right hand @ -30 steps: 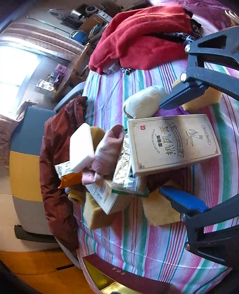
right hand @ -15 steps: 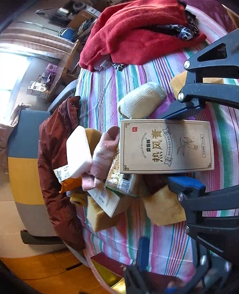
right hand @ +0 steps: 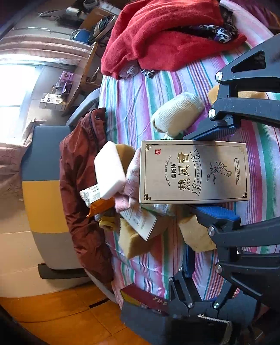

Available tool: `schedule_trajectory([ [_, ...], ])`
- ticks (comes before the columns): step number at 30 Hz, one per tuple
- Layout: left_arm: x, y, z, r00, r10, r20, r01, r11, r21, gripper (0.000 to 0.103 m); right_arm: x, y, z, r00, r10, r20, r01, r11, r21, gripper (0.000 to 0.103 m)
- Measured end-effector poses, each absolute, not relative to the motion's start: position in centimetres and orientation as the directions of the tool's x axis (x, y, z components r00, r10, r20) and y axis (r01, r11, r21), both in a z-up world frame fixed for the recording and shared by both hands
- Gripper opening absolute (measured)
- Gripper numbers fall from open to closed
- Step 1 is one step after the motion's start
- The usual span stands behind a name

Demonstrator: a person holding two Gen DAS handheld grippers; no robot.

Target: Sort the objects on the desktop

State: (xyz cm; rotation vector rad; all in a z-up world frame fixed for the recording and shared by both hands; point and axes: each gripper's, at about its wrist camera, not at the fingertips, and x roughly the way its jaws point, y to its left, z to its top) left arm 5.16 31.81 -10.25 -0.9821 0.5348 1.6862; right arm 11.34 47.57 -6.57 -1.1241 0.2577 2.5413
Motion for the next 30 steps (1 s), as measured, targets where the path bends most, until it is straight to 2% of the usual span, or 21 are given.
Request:
schedule_trajectory([
  [8, 4.6, 25.8, -6.9, -0.173, 0.607, -0.776, -0.859, -0.478, -0.183, 0.066, 11.5, 46.3, -5.7, -0.675, 0.181, -0.715, -0.330, -0.941, 0.073, 0.053],
  [14, 2.1, 20.2, -4.4, -0.307, 0.588, -0.748, -0.750, -0.634, -0.190, 0.066, 10.5, 43.7, -4.5, -0.701, 0.093, -0.707, -0.266, -0.954, 0.139, 0.053],
  [20, -2.2, 13.7, -3.5, -0.452, 0.488, -0.747, -0.573, -0.800, -0.176, 0.067, 7.6, 37.8, -3.1, -0.714, -0.041, -0.699, -0.119, -0.977, 0.178, 0.053],
  [25, -5.8, 8.1, -3.9, -0.553, 0.359, -0.752, -0.411, -0.902, -0.128, 0.068, 3.5, 31.7, -2.3, -0.702, -0.168, -0.692, 0.023, -0.977, 0.214, 0.053],
  [28, -7.9, 5.1, -3.7, -0.603, 0.286, -0.745, -0.323, -0.941, -0.100, 0.070, 0.8, 28.2, -1.9, -0.687, -0.221, -0.692, 0.088, -0.971, 0.222, 0.053],
  [30, -9.0, 3.5, -3.5, -0.622, 0.247, -0.743, -0.262, -0.960, -0.100, 0.075, -1.3, 26.1, -1.7, -0.677, -0.243, -0.694, 0.116, -0.967, 0.226, 0.053],
])
